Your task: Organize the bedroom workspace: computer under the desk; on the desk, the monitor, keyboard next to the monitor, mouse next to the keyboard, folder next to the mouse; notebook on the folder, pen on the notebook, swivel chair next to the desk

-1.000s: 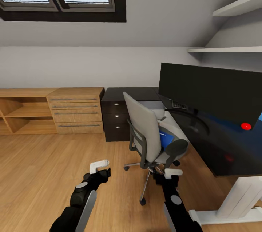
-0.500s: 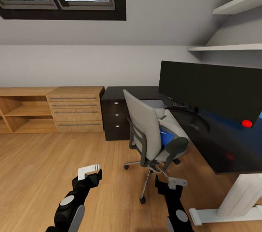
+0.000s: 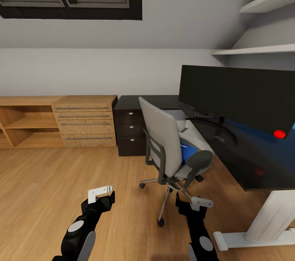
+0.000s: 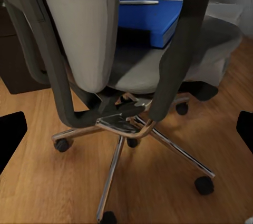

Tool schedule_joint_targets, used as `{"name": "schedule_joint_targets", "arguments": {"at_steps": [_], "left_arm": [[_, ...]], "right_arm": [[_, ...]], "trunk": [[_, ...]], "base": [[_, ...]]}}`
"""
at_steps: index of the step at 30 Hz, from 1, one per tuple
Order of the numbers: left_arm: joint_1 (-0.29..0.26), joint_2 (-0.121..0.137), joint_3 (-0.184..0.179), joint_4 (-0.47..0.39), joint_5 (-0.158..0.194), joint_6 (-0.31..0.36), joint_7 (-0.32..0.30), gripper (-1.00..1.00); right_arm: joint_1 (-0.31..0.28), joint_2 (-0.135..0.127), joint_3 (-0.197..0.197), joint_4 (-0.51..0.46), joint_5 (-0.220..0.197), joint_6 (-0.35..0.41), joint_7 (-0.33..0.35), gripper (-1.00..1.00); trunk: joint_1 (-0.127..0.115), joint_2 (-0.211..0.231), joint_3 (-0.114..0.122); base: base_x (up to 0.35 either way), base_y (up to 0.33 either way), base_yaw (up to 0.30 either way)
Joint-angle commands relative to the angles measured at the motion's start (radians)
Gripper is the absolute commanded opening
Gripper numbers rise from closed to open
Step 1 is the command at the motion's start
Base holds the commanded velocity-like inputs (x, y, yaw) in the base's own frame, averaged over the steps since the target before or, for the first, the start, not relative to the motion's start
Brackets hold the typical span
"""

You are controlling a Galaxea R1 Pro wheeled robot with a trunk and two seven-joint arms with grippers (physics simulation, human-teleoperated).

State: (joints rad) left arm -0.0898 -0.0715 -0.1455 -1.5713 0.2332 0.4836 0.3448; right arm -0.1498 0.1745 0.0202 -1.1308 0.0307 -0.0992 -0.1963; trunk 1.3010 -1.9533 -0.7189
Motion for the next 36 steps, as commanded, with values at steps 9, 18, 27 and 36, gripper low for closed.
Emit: {"name": "schedule_joint_targets", "arguments": {"at_steps": [9, 18, 27, 36], "left_arm": [[-0.001, -0.001, -0.002, 0.01, 0.011, 0.003, 0.01, 1.0], [-0.001, -0.001, -0.003, 0.011, 0.011, 0.003, 0.01, 1.0], [-0.001, -0.001, -0.003, 0.014, 0.011, 0.004, 0.01, 1.0], [-0.078, -0.063, -0.01, 0.12, 0.011, 0.203, 0.008, 1.0]], "right_arm": [[-0.001, 0.0, 0.001, -0.001, 0.004, -0.006, -0.006, 1.0], [-0.001, 0.0, 0.0, -0.002, 0.006, -0.007, -0.006, 1.0], [-0.001, 0.0, -0.002, -0.002, 0.006, -0.008, -0.005, 1.0], [-0.147, -0.089, -0.027, 0.082, 0.008, 0.03, -0.033, 1.0]], "trunk": [[0.034, -0.064, -0.029], [0.069, -0.127, -0.057], [0.103, -0.19, -0.086], [0.138, -0.253, -0.114]], "base": [[0.0, 0.0, 0.0], [0.0, 0.0, 0.0], [0.0, 0.0, 0.0], [0.0, 0.0, 0.0]]}}
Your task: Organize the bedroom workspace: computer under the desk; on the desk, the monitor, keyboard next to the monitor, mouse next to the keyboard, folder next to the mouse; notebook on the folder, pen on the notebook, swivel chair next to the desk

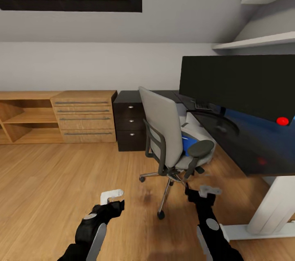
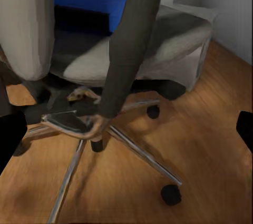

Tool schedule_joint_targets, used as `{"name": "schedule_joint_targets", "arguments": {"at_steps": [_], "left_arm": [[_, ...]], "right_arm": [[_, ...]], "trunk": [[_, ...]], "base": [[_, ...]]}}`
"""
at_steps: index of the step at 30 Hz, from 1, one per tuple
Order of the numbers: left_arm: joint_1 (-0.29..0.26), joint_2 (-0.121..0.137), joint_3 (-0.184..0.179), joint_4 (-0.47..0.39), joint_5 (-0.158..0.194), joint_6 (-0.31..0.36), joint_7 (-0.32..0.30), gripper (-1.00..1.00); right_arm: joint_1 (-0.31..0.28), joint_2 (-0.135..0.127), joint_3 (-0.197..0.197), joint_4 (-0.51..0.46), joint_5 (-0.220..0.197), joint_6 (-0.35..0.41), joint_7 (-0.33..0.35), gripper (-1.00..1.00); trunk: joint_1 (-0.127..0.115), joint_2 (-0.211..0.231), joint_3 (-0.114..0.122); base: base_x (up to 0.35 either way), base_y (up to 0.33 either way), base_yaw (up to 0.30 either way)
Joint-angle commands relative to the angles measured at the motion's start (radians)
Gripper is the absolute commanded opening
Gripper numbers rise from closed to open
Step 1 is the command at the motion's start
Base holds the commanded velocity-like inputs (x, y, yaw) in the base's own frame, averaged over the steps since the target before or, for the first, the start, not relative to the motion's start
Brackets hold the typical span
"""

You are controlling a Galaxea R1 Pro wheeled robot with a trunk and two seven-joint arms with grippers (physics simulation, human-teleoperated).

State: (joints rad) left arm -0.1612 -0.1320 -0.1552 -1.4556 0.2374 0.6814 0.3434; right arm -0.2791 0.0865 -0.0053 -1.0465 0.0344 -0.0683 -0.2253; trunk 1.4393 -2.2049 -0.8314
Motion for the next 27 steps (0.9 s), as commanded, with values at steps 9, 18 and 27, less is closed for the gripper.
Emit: {"name": "schedule_joint_targets", "arguments": {"at_steps": [9, 18, 27], "left_arm": [[-0.412, -0.029, 0.003, 0.444, 0.218, 0.089, 0.008, 1.0], [-0.397, 0.03, 0.002, 0.318, 0.229, 0.067, 0.002, 1.0], [-0.317, 0.033, 0.003, 0.166, 0.231, 0.066, -0.001, 1.0]], "right_arm": [[-0.269, -0.112, -0.164, 0.293, -0.056, 0.016, -0.018, 1.0], [-0.273, -0.12, -0.169, 0.3, -0.081, 0.015, -0.018, 1.0], [-0.273, -0.119, -0.169, 0.291, -0.082, 0.012, -0.02, 1.0]], "trunk": [[0.034, -0.064, -0.03], [0.069, -0.127, -0.058], [0.103, -0.19, -0.086]], "base": [[0.0, 0.0, 0.0], [0.0, 0.0, 0.0], [0.0, 0.0, 0.0]]}}
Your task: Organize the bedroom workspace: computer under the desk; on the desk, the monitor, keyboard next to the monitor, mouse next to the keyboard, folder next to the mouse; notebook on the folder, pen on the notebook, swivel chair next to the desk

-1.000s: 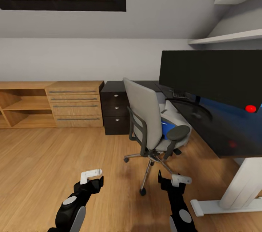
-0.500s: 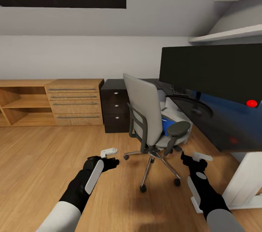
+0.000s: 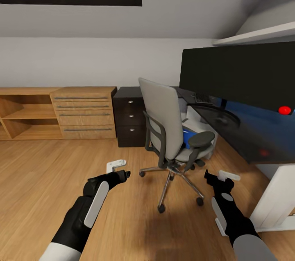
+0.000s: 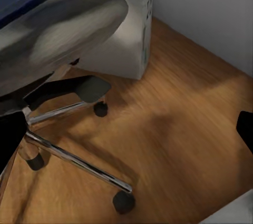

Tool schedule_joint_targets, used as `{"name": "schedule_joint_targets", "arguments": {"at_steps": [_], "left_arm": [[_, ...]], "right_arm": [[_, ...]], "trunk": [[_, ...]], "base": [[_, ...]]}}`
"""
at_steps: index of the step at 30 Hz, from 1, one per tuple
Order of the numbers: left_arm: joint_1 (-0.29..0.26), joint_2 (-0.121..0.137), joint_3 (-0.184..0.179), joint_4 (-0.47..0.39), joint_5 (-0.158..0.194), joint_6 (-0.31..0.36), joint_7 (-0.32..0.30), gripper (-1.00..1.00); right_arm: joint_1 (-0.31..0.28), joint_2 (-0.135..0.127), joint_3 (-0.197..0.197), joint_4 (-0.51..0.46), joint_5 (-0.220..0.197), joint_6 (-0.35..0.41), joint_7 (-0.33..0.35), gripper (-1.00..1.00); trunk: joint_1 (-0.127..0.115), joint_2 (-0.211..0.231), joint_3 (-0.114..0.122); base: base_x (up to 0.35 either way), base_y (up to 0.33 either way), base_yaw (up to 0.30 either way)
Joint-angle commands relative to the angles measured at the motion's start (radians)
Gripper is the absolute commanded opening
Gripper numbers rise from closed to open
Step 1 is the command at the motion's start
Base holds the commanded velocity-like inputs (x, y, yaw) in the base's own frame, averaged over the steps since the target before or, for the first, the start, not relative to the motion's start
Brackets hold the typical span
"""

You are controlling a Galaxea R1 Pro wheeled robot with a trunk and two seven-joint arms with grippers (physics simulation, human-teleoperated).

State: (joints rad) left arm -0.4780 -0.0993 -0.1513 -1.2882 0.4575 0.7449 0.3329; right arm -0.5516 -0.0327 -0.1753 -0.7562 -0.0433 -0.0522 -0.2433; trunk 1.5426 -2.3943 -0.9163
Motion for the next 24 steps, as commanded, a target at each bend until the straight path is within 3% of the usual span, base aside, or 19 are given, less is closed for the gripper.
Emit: {"name": "schedule_joint_targets", "arguments": {"at_steps": [1, 10, 19, 24], "left_arm": [[0.003, 0.0, -0.001, -0.007, 0.01, 0.002, 0.009, 1.0], [0.008, 0.001, -0.001, -0.016, 0.011, 0.003, 0.01, 1.0], [0.009, 0.002, 0.001, 0.036, 0.014, 0.005, 0.012, 1.0], [0.008, 0.002, 0.002, 0.059, 0.011, 0.004, 0.012, 1.0]], "right_arm": [[-0.001, 0.0, 0.001, -0.008, -0.004, -0.005, -0.003, 1.0], [0.003, 0.005, 0.002, -0.118, -0.006, -0.001, -0.005, 1.0], [0.004, 0.007, 0.003, -0.123, -0.006, -0.002, -0.005, 1.0], [0.004, 0.008, 0.003, -0.122, -0.006, -0.002, -0.005, 1.0]], "trunk": [[0.004, -0.008, -0.004], [0.038, -0.071, -0.032], [0.038, -0.071, -0.032], [0.038, -0.071, -0.032]], "base": [[0.0, 0.0, 0.0], [0.0, 0.0, 0.0], [0.001, 0.0, 0.0], [0.166, 0.0, 0.0]]}}
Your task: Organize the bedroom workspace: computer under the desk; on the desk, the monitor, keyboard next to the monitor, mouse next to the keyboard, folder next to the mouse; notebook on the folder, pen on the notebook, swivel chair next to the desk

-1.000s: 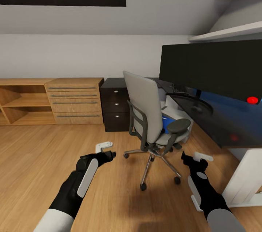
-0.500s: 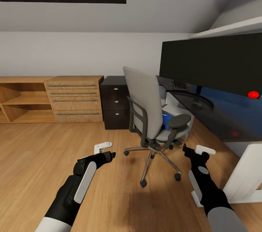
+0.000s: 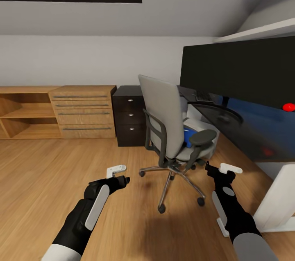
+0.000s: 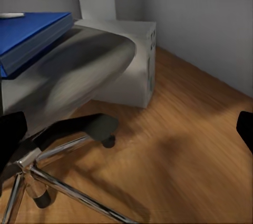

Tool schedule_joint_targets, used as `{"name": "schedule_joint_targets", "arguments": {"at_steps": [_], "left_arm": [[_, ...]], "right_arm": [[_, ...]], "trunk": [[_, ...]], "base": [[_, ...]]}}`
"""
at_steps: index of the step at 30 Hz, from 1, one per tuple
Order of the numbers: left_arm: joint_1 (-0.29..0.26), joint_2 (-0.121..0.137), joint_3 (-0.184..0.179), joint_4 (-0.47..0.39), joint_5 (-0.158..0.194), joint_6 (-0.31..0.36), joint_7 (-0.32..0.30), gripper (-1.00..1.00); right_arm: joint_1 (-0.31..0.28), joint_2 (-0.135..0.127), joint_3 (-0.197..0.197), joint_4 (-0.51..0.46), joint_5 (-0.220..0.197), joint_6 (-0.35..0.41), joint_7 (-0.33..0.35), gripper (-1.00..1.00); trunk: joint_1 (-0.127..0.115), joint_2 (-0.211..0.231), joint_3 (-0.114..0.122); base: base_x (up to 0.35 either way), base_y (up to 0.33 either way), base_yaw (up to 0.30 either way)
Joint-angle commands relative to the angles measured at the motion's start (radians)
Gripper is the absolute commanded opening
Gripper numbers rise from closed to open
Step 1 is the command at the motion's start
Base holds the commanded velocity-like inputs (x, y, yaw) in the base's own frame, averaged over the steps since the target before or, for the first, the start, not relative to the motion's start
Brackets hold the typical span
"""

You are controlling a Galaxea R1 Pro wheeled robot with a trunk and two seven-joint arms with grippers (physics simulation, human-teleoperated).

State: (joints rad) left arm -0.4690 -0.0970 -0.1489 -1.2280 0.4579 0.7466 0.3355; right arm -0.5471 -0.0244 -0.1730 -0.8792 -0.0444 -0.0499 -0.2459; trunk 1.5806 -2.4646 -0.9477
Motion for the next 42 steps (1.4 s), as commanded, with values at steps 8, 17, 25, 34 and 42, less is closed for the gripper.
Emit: {"name": "schedule_joint_targets", "arguments": {"at_steps": [8, 17, 25, 34, 42], "left_arm": [[0.0, -0.001, -0.001, 0.004, 0.009, 0.001, 0.01, 1.0], [-0.001, -0.001, -0.001, 0.004, 0.011, 0.002, 0.01, 1.0], [0.0, -0.001, -0.001, 0.004, 0.009, 0.005, 0.013, 1.0], [0.0, -0.001, -0.001, 0.004, 0.008, 0.005, 0.014, 1.0], [0.0, -0.001, -0.001, 0.004, 0.007, 0.005, 0.016, 1.0]], "right_arm": [[-0.001, 0.0, 0.001, 0.001, -0.005, -0.005, -0.002, 1.0], [-0.001, 0.0, 0.001, 0.002, -0.005, -0.005, -0.003, 1.0], [-0.001, 0.006, 0.001, 0.003, -0.005, -0.006, -0.002, 1.0], [-0.001, 0.015, 0.003, 0.004, -0.005, -0.01, -0.001, 1.0], [-0.001, 0.043, 0.006, 0.006, 0.0, -0.011, -0.001, 1.0]], "trunk": [[0.0, 0.0, -0.001], [0.0, 0.0, -0.001], [0.0, 0.0, -0.001], [0.0, 0.0, -0.001], [0.0, 0.0, -0.001]], "base": [[0.166, -0.01, 0.0], [0.172, -0.077, 0.0], [0.023, -0.011, 0.035], [0.001, -0.001, 0.243], [0.0, 0.0, 0.277]]}}
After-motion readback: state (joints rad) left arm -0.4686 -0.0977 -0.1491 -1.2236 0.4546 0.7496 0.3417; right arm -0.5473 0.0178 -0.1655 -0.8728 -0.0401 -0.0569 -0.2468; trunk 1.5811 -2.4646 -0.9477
